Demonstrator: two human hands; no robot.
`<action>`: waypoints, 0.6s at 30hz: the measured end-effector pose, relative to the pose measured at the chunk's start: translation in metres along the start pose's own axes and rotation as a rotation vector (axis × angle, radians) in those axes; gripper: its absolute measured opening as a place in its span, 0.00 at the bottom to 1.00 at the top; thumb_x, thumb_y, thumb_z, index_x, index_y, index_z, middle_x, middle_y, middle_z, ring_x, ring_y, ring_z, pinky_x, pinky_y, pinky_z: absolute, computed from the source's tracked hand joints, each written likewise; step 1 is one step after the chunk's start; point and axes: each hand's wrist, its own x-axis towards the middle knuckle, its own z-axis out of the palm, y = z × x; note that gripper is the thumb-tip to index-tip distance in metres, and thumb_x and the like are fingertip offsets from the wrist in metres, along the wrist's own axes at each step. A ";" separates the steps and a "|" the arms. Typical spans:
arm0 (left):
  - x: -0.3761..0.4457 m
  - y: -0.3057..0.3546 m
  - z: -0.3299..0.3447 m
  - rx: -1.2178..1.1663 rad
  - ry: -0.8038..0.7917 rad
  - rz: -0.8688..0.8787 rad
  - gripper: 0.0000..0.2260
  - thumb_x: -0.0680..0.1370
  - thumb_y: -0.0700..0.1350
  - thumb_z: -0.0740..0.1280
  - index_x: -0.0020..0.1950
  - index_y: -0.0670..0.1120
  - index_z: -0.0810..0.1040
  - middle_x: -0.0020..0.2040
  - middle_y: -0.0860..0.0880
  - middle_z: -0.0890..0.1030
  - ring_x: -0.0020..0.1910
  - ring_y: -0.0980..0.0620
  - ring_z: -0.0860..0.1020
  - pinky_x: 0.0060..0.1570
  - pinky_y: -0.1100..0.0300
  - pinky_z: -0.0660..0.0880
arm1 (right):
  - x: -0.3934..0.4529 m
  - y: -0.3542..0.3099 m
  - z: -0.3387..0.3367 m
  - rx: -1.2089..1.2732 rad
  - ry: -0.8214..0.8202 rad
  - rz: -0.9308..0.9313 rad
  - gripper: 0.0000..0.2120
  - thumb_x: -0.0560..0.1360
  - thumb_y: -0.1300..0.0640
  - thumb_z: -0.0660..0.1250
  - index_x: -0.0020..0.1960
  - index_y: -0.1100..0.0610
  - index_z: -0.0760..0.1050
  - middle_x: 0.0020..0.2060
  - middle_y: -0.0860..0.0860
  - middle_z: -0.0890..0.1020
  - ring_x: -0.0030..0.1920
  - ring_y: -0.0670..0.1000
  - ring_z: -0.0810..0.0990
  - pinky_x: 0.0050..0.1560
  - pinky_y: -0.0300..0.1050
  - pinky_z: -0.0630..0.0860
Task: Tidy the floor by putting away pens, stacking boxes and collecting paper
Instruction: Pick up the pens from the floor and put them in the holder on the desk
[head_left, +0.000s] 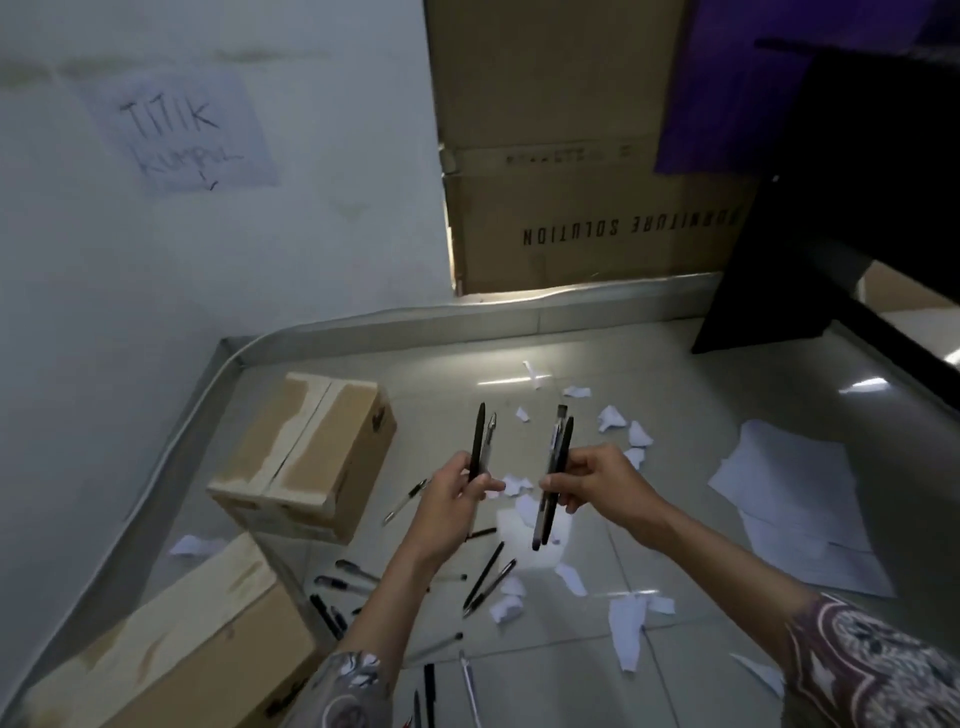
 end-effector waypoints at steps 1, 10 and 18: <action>0.004 0.027 0.002 -0.006 -0.002 0.003 0.08 0.80 0.39 0.58 0.54 0.34 0.71 0.50 0.44 0.82 0.42 0.71 0.78 0.42 0.77 0.72 | -0.004 -0.018 -0.019 0.005 0.023 0.005 0.02 0.71 0.65 0.69 0.40 0.62 0.80 0.34 0.55 0.81 0.33 0.50 0.78 0.35 0.38 0.76; 0.023 0.268 0.026 -0.125 -0.064 0.044 0.05 0.76 0.35 0.65 0.45 0.43 0.79 0.40 0.45 0.81 0.39 0.53 0.78 0.34 0.73 0.73 | -0.056 -0.170 -0.184 -0.002 0.242 0.010 0.05 0.71 0.62 0.71 0.38 0.65 0.80 0.29 0.55 0.81 0.30 0.47 0.79 0.36 0.38 0.77; 0.061 0.429 0.043 -0.036 -0.152 0.104 0.07 0.73 0.34 0.68 0.40 0.45 0.79 0.37 0.48 0.83 0.37 0.55 0.81 0.35 0.71 0.74 | -0.081 -0.279 -0.292 -0.092 0.347 -0.045 0.03 0.71 0.63 0.70 0.38 0.61 0.79 0.31 0.55 0.82 0.29 0.44 0.78 0.35 0.39 0.78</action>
